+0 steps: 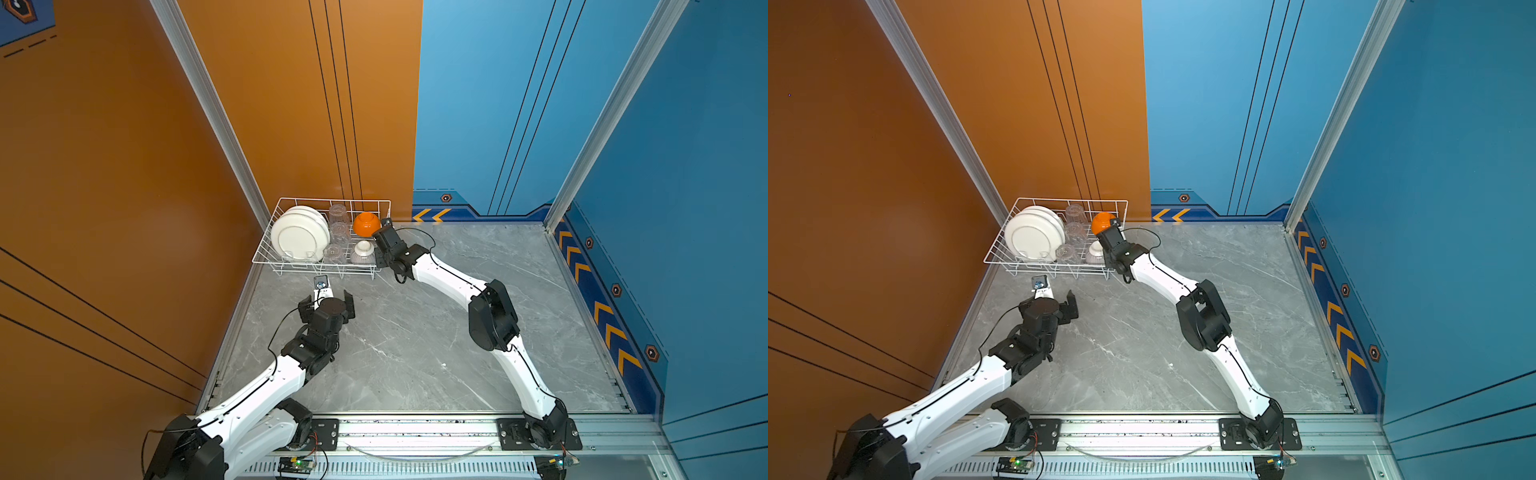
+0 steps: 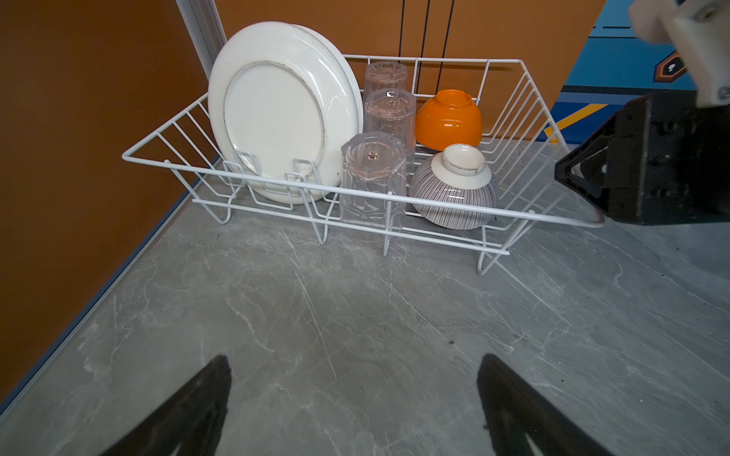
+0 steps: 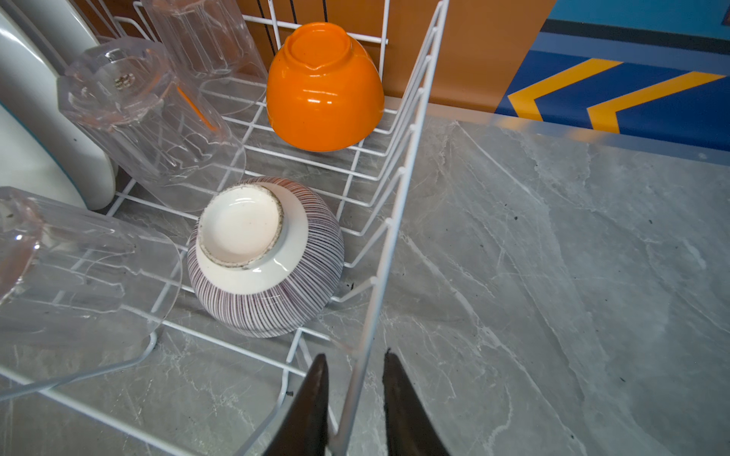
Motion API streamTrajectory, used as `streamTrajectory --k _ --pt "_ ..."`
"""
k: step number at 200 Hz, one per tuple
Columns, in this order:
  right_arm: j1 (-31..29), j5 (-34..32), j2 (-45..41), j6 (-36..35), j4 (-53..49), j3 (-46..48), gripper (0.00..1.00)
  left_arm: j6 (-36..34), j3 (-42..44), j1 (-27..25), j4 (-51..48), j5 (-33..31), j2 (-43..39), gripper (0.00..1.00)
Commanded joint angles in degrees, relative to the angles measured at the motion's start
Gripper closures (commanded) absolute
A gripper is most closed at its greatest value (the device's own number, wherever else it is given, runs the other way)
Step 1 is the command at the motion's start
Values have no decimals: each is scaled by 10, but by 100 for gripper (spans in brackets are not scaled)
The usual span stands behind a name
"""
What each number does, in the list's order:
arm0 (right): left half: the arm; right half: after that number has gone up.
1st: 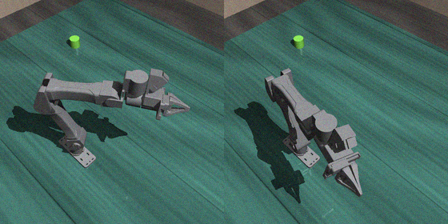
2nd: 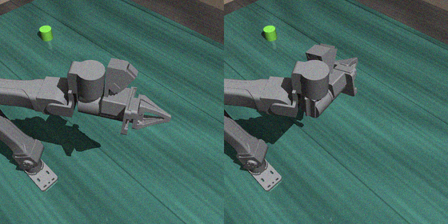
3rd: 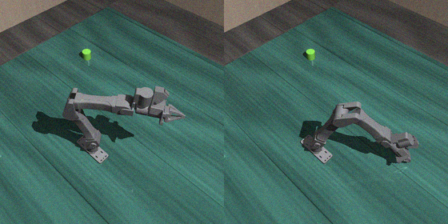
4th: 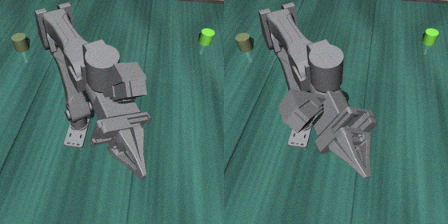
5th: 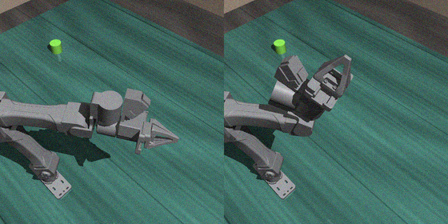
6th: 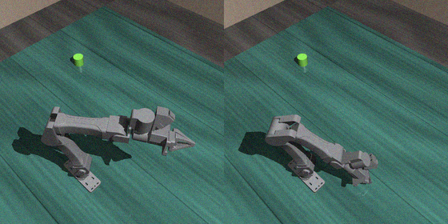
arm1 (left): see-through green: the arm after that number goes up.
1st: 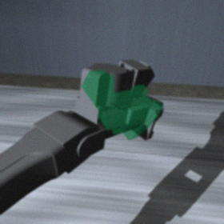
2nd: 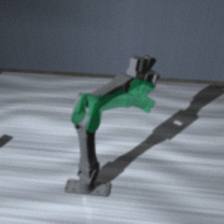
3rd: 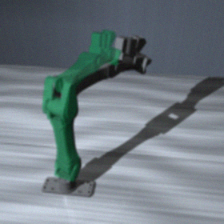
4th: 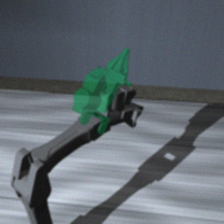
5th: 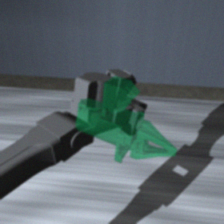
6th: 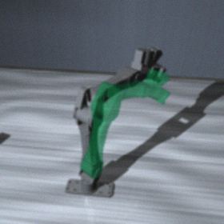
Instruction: Unload the mixed dishes from the dish rack
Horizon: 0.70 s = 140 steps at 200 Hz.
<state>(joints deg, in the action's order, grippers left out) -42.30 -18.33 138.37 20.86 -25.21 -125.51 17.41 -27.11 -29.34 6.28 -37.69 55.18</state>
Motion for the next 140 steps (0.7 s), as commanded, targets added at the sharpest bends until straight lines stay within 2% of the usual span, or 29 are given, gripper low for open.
streamTrajectory --k 1,42,47,140 --pt "17 -56 24 0 -77 -3 74 2 -12 -5 -14 -3 -9 2" --pt "17 -77 20 5 -107 0 77 9 -12 -7 -22 -3 -12 2" --pt "35 -77 18 8 -109 2 77 10 -12 -8 -22 -3 -11 2" --pt "65 -35 -39 46 -109 110 79 22 -18 -15 -22 5 11 2"
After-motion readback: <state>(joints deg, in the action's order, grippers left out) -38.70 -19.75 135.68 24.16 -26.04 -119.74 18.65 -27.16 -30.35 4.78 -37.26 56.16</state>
